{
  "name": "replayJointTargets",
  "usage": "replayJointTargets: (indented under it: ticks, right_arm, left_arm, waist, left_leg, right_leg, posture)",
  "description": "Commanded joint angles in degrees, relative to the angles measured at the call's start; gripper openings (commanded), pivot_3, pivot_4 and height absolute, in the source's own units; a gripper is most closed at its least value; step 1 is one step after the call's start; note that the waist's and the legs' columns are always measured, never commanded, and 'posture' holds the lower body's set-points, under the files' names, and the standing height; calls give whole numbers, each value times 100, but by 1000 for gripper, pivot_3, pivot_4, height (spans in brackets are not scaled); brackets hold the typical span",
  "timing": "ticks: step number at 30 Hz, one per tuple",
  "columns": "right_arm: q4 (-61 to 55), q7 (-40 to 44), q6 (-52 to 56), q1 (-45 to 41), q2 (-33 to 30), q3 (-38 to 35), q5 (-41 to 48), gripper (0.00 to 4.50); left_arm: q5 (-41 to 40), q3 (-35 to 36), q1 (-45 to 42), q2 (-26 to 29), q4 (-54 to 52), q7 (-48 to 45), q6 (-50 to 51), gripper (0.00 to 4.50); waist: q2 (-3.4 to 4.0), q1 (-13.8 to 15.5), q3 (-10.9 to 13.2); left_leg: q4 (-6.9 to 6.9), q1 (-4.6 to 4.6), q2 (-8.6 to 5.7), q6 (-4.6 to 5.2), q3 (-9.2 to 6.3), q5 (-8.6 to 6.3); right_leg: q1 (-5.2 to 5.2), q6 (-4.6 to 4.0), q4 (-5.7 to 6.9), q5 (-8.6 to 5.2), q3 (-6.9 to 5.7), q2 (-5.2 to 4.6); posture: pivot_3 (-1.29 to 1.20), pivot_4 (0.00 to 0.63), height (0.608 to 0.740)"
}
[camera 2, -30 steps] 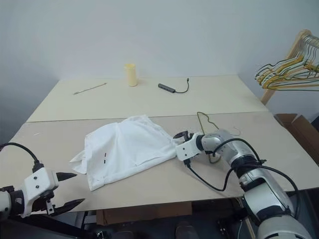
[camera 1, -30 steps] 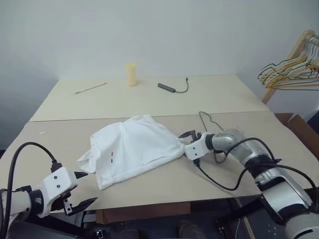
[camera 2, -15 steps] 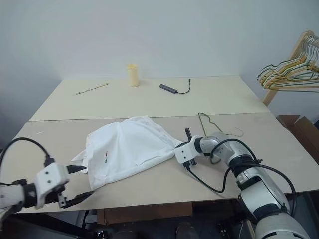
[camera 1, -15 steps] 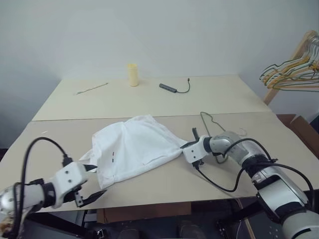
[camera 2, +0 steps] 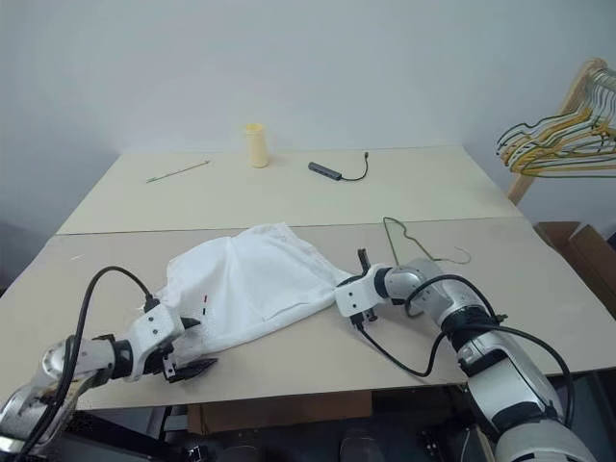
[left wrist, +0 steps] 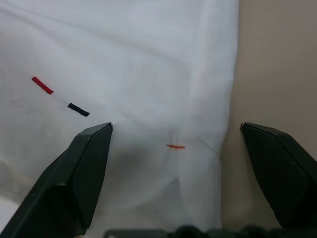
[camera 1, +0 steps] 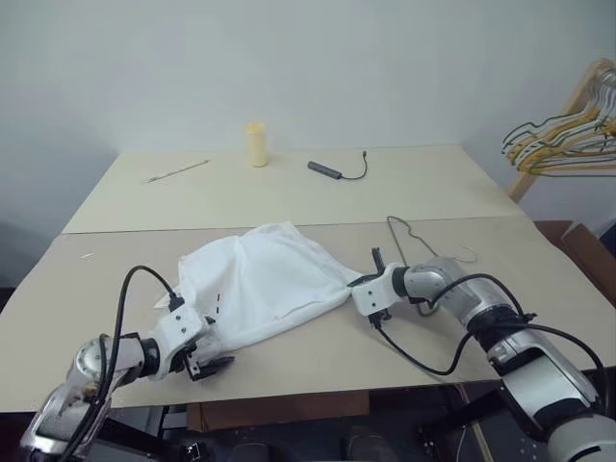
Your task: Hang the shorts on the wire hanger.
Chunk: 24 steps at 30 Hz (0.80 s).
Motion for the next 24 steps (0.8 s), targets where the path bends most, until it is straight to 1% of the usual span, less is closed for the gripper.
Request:
replayJointTargets:
  ticks: [1, 4, 6, 8, 9, 10, 13, 16, 20, 22, 24]
  right_arm:
    - [-250, 35, 114, 13, -73, -226, 209, 0]
    - [-339, 57, 171, 56, -86, -253, 216, 0]
    - [-376, 65, 207, 68, -88, -256, 225, 0]
    - [-418, 67, 241, 83, -82, -263, 231, 0]
    - [-444, 73, 255, 91, -80, -269, 236, 0]
    - [-464, 78, 267, 97, -80, -272, 240, 0]
    - [-564, 114, 304, 138, -104, -295, 267, 0]
    - [-873, 271, 410, 256, -218, -350, 346, 0]
    - [-1737, 754, 876, 573, -496, -466, 592, 0]
    - [-2744, 1508, 1316, 975, -948, -511, 957, 0]
    - [-3864, 2222, 1896, 1440, -1388, -548, 1462, 0]
  left_arm:
    - [26, -161, -71, 127, 175, -81, 192, 3626]
    - [162, -260, -68, 242, 245, -81, 197, 2600]
    - [229, -309, -90, 260, 305, -5, 194, 2090]
    - [248, -305, -109, 268, 346, 63, 204, 1441]
    - [225, -278, -119, 281, 365, 62, 208, 1211]
    - [205, -260, -125, 291, 378, 60, 210, 849]
    - [182, -167, -118, 370, 426, 57, 153, 20]
    - [196, 1, -83, 502, 472, 97, 30, 20]
    - [532, 168, -53, 610, 564, 535, -374, 20]
    - [334, 481, 346, 928, 254, 120, -599, 20]
    - [37, 834, 789, 1193, -112, -318, -709, 20]
  waist:
    - [0, -3, 0]
    - [2, -13, -2]
    - [6, -19, -3]
    - [8, -26, -4]
    - [8, -32, -4]
    - [8, -44, -4]
    - [8, -83, -4]
    - [8, -122, -4]
    - [8, -126, -3]
    - [6, -120, -2]
    - [6, -88, -1]
  left_leg:
    - [0, 0, 0, 0, 0, 0]
    - [0, 6, 0, 0, 0, 0]
    - [-1, 15, 0, 0, 0, 0]
    - [-1, 22, 0, 0, 0, 0]
    - [-1, 24, 1, 0, 0, 0]
    - [-1, 25, 1, 0, 0, 0]
    - [-1, 25, 1, 1, -1, 0]
    - [-3, 22, 1, 0, -5, 0]
    - [-7, 19, 2, 1, -27, 0]
    - [-6, 15, 4, 1, -35, 0]
    - [-6, -11, 5, 1, -45, -1]
  right_leg:
    - [0, 0, 0, 0, 0, 0]
    - [3, 0, 2, 0, 1, 1]
    - [10, 0, 3, -1, 2, 2]
    - [14, -1, 5, -1, 2, 3]
    - [16, -1, 5, -1, 3, 4]
    - [16, -1, 6, -1, 3, 5]
    - [16, -1, 5, -2, 3, 5]
    - [14, 0, 4, -3, 4, 4]
    - [8, 0, 4, -3, 5, 5]
    - [5, 0, 4, -4, 5, 7]
    - [-11, 5, 0, -8, 0, 7]
  posture:
    - [1, 0, 740]
    - [1, 0, 740]
    - [2, 0, 740]
    - [2, 0, 740]
    - [4, 0, 740]
    - [4, 0, 740]
    - [8, 0, 740]
    - [10, 0, 740]
    - [11, 0, 740]
    - [10, 0, 740]
    - [11, 0, 740]
